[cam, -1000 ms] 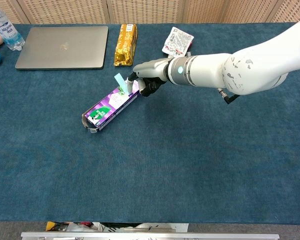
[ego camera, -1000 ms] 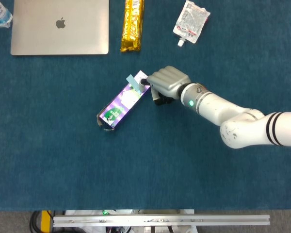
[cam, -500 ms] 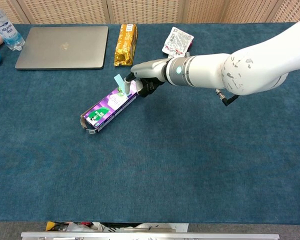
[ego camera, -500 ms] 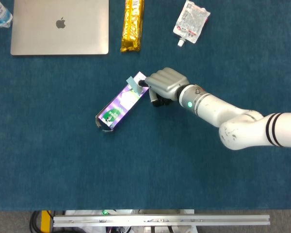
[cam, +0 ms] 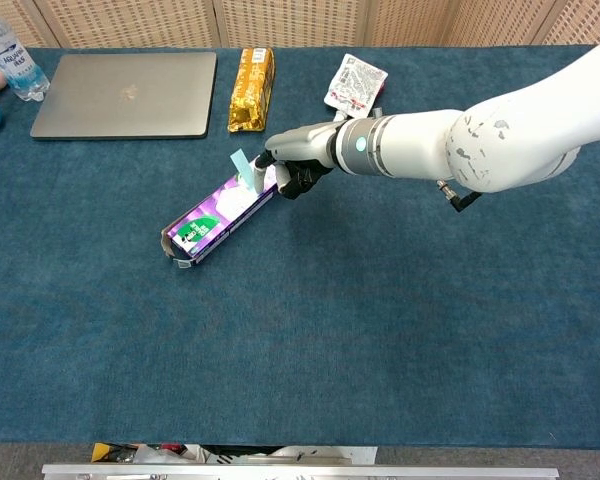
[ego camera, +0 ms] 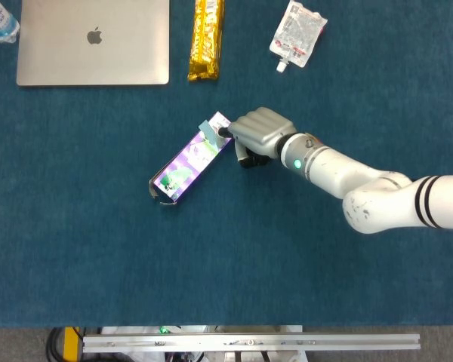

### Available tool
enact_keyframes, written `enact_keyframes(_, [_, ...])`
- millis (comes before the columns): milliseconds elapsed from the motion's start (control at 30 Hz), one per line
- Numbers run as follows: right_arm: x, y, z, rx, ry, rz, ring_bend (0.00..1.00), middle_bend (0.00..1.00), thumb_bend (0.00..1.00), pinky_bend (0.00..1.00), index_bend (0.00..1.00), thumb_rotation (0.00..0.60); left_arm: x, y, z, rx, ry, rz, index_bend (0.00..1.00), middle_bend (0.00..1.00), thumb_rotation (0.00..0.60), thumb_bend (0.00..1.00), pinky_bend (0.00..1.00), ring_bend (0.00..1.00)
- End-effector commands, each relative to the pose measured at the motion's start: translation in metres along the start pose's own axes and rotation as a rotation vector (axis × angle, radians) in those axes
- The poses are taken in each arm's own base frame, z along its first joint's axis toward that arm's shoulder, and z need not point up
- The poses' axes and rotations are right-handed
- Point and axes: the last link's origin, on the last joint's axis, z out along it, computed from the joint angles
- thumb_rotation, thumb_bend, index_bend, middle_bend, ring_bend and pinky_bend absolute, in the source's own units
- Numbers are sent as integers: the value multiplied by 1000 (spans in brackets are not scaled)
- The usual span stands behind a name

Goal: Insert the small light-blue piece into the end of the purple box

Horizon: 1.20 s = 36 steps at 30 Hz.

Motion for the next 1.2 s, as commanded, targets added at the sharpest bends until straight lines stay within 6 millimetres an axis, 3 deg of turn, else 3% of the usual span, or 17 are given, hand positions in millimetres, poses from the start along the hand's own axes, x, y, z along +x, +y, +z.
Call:
enact_keyframes(33, [1,-1,-1,4,4,6,1000,1000,1000,1000,285,465,0,0,0,-1,0,1,190,192,600,358,121,161])
enact_keyframes(1200, [1,4,-3,0,9,34,1000,1000,1000,1000,285,465,0,0,0,4,3,2,191,192,600,358,121,161])
